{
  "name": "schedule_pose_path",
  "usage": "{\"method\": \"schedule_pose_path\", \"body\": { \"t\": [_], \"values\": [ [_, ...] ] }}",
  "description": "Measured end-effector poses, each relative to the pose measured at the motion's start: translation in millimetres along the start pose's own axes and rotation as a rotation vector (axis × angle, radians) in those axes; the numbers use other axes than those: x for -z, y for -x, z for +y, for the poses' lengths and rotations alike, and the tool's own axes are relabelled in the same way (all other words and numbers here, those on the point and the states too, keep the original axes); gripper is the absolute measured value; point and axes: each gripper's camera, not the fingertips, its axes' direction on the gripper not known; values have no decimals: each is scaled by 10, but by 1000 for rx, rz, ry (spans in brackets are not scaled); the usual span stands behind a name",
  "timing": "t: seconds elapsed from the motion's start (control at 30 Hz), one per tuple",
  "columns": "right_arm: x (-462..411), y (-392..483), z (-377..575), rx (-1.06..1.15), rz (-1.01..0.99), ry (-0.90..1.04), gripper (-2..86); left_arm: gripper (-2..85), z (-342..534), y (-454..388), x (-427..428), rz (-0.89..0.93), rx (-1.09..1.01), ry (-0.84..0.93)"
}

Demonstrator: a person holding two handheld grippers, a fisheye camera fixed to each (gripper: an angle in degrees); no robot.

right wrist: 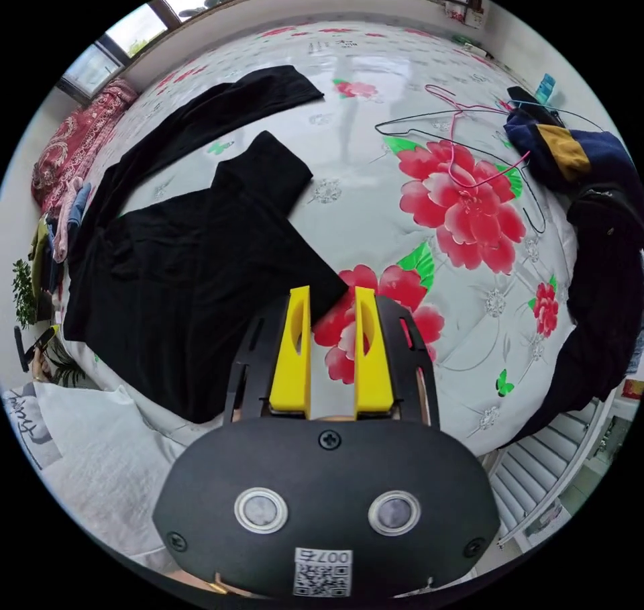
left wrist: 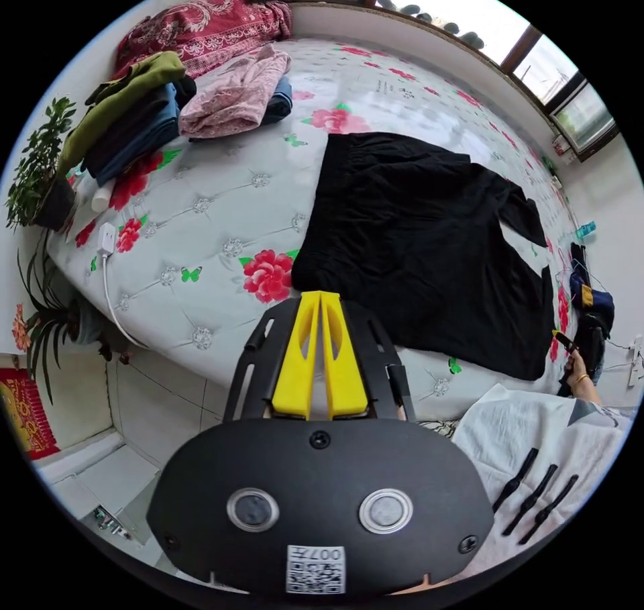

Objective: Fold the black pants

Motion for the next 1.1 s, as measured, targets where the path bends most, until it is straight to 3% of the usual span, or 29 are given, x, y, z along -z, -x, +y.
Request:
{"method": "schedule_pose_path", "body": {
  "t": [0.13,0.3,0.4,0.57,0.73,0.9,1.1],
  "values": [
    [71,172,-103,98,65,-7,15,-10,-231,-175,-265,-45,-36,80],
    [255,82,77,164,380,153,3,-10,-404,-248,-552,-111,-57,192],
    [420,-293,527,89,394,230,7,-10,-453,-255,-618,-122,-67,206],
    [551,-725,909,-73,230,324,35,-10,-535,-259,-582,-125,-115,224],
    [1133,-541,642,-17,240,97,62,-10,-567,-207,-356,-103,-105,160],
    [1621,124,-367,209,27,-169,87,-10,-779,-76,133,-42,-16,-27],
    [1714,749,-2038,412,47,-197,103,-10,-1694,-148,269,66,-117,-105]
  ]
}}
